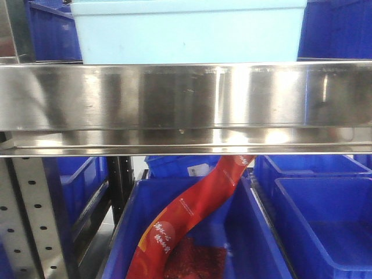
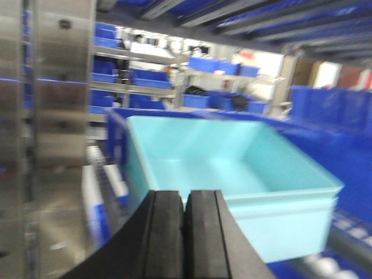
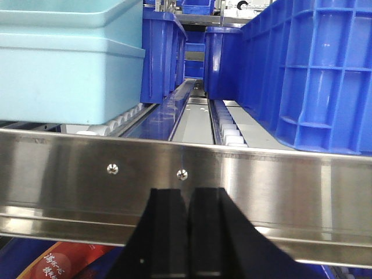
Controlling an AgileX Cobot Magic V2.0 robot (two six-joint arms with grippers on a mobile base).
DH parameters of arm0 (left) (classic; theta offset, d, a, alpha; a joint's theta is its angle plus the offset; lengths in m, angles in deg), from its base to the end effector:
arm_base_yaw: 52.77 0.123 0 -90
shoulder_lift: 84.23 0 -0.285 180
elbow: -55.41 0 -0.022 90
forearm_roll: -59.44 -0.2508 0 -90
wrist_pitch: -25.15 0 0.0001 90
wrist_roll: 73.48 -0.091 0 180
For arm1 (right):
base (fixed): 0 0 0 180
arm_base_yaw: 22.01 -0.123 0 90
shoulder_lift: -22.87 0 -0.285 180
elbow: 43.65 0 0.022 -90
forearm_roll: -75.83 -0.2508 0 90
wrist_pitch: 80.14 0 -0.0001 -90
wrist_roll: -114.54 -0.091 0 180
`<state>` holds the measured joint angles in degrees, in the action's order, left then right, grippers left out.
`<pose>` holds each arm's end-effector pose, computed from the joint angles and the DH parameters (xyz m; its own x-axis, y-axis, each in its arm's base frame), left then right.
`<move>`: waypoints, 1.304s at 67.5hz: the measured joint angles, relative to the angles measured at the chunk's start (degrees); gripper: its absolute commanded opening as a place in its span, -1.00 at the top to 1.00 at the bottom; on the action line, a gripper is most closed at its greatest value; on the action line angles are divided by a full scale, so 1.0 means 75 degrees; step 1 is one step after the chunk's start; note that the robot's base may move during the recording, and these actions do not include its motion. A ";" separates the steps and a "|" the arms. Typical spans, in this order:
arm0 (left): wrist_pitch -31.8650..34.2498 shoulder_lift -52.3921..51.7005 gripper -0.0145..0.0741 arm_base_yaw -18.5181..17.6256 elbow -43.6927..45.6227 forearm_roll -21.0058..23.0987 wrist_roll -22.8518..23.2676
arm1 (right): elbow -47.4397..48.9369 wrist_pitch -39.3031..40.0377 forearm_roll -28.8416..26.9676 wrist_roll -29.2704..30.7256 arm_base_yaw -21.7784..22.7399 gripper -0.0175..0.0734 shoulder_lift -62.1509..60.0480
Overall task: Move two blue bins to right shelf middle
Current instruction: 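Withdraw both grippers back from the placed teal bin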
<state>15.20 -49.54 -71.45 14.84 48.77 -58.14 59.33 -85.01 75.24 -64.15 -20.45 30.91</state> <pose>0.0893 -0.0271 0.3781 0.0572 -0.1081 -0.9925 0.2958 0.9513 -0.0866 0.0568 -0.0015 0.2064 0.0009 -0.0126 -0.9999 0.0264 0.9996 -0.0126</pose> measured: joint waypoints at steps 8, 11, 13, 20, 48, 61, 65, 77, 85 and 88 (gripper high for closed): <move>0.0631 -0.0425 0.92 0.0859 -0.0989 0.1254 -0.1537 | 0.0000 0.0000 0.0000 0.0000 0.0000 0.98 0.0000; 0.0924 -0.0598 0.92 0.1239 -0.1418 0.1423 -0.1751 | 0.0000 0.0000 0.0000 0.0000 0.0000 0.98 0.0000; 0.1166 -0.0759 0.92 0.1463 -0.1784 0.1479 -0.1850 | 0.0000 0.0000 0.0000 0.0000 0.0000 0.98 0.0000; 0.1460 -0.1248 0.92 0.2122 -0.2608 0.1479 -0.1974 | 0.0000 0.0000 0.0000 0.0000 0.0000 0.98 0.0000; 0.1422 -0.3354 0.92 0.2503 -0.4730 0.1346 -0.2046 | 0.0000 -0.0014 0.0000 0.0000 0.0000 0.98 0.0000; 0.1144 -0.3540 0.92 0.2155 -0.4886 0.1335 -0.2046 | -0.0012 -0.0029 0.0000 0.0000 0.0000 0.98 0.0000; 0.1132 -0.3553 0.92 0.2075 -0.4886 0.1335 -0.2046 | -0.0012 -0.0029 0.0000 0.0000 0.0000 0.98 0.0000; 0.1132 -0.3553 0.92 0.2027 -0.4886 0.1335 -0.2046 | -0.0012 -0.0029 0.0000 0.0000 0.0000 0.98 -0.0003; 0.1132 -0.3553 0.92 0.2027 -0.4886 0.1335 -0.2046 | -0.0012 -0.0029 0.0000 0.0000 0.0000 0.98 -0.0003; 0.1127 -0.3553 0.92 0.2027 -0.4886 0.1335 -0.2046 | -0.0012 -0.0029 0.0000 0.0000 0.0000 0.98 -0.0003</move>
<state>23.66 -76.18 -56.25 -21.80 58.78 -73.48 59.24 -85.23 75.24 -64.15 -20.45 30.88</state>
